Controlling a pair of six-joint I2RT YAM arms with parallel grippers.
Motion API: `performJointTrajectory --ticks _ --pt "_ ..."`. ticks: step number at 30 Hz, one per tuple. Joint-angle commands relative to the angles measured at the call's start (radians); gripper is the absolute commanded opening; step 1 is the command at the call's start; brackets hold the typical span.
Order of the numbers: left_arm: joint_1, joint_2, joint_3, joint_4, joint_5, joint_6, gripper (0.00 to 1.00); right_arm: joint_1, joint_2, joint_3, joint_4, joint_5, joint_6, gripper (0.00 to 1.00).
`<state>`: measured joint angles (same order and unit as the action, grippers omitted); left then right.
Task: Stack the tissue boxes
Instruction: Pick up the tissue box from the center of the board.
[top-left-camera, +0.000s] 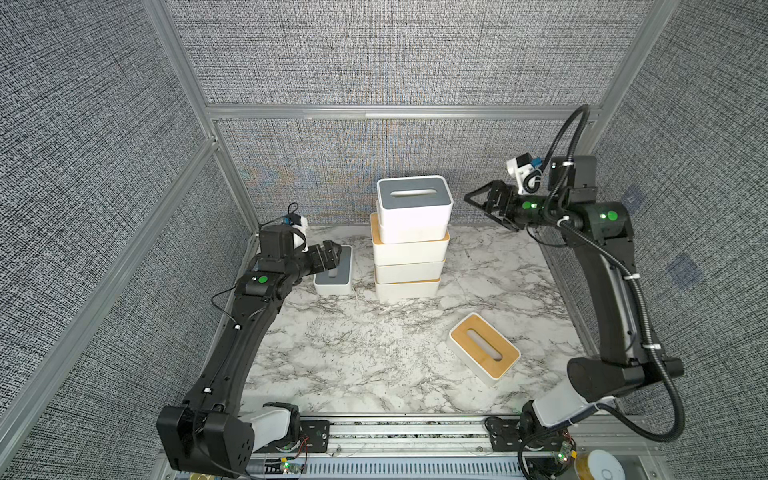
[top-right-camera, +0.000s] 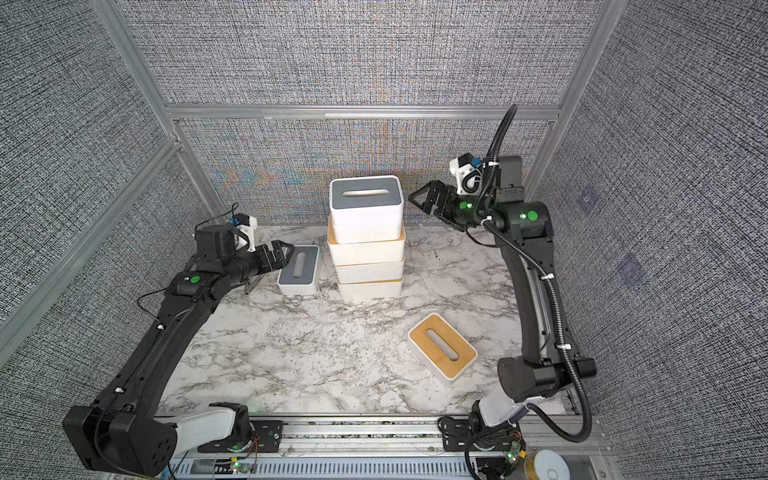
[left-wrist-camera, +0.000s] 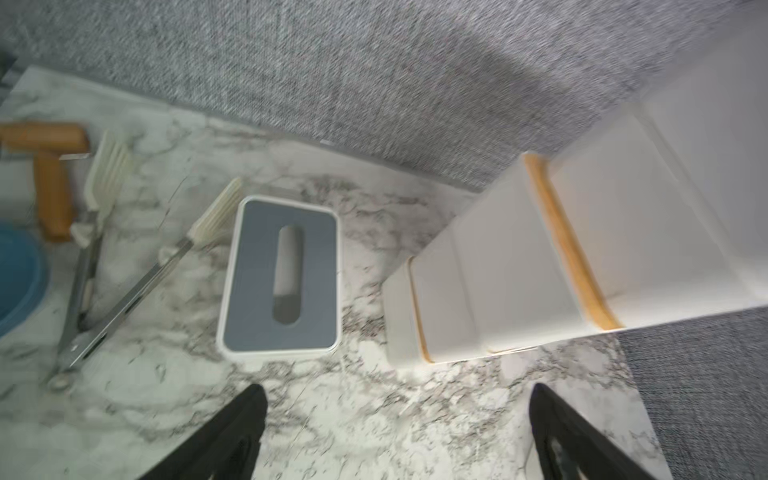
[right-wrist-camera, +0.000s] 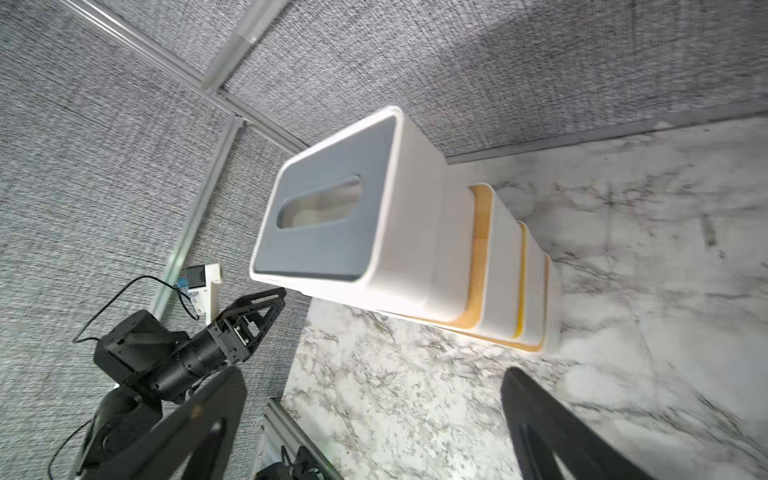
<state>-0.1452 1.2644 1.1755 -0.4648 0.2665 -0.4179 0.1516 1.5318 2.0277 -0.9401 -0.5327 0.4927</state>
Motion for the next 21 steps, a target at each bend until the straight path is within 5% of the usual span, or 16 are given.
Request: performJointTrajectory --ticks 1,10,21 --pt "0.020 0.088 -0.025 0.021 -0.028 0.032 0.99 -0.001 -0.136 -0.183 0.095 0.162 -0.016 0.99" --pt "0.024 0.526 0.248 -0.194 -0.243 0.058 0.85 -0.039 -0.347 -0.446 0.055 0.175 -0.101 0.99" --pt "0.028 0.703 0.330 -0.198 -0.264 0.062 0.74 -0.043 -0.399 -0.576 0.033 0.090 -0.134 0.99"
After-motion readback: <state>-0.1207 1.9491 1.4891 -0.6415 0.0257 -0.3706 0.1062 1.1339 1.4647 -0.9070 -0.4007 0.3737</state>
